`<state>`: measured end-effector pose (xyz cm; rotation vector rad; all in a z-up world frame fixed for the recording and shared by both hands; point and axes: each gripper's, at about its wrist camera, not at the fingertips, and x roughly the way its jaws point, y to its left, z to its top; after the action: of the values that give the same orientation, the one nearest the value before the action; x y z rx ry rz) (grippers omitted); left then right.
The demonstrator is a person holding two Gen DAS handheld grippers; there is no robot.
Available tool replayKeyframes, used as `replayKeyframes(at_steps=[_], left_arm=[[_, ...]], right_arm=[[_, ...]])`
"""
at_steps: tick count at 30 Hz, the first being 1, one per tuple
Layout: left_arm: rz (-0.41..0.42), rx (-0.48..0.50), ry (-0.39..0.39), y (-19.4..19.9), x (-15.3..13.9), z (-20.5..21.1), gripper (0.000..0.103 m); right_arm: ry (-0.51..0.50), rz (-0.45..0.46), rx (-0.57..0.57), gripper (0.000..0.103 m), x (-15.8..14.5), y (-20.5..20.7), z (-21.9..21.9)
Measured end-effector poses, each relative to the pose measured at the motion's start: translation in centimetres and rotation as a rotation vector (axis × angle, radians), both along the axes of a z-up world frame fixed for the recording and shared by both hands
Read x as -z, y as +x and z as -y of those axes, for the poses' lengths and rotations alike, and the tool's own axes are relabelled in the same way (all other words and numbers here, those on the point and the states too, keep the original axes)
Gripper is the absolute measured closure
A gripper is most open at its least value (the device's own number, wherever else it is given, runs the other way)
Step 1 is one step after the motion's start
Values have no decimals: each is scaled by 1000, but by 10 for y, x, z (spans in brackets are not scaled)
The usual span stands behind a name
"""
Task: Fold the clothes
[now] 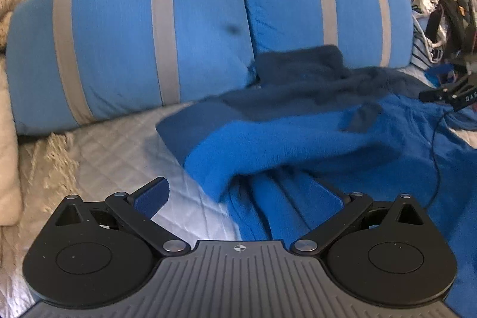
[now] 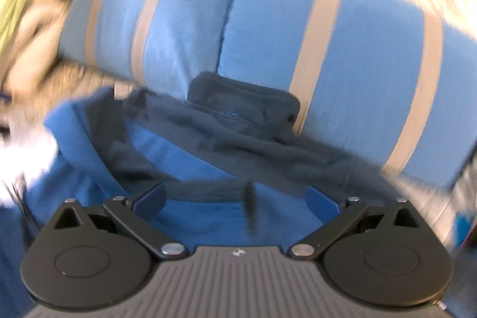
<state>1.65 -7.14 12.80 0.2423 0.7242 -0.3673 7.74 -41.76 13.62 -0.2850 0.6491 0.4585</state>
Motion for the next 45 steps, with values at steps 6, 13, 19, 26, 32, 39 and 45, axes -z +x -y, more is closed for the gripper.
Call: replayKeyframes(at_steps=[6,13,19,26,32,39,45], left_arm=[[-25,21,-15,-1,18,-1,0],[-48,13,-41,0,30,-5,0],[-58,14,-52,-2,35,-5,0],[-65,17,-51,-1,39,-6,0],[-65,9,-49,4,42,-8,0],[-56,-1,-29,11,45,-5,0],[-50,-10,-47,16,43,0,0]], right_arm=[[-199,12,-239,2,18,1,15],[-476,129,-459,17,59,-25,-5],[-723,228,-633,33,106,-41,-31],[-903,349,-708,51,141,-49,-47],[-919,331,-683,77,135,-39,-49],[-885,405,-594,79,94,-21,-47],[-878,473,-528,80,49,-2,-45]])
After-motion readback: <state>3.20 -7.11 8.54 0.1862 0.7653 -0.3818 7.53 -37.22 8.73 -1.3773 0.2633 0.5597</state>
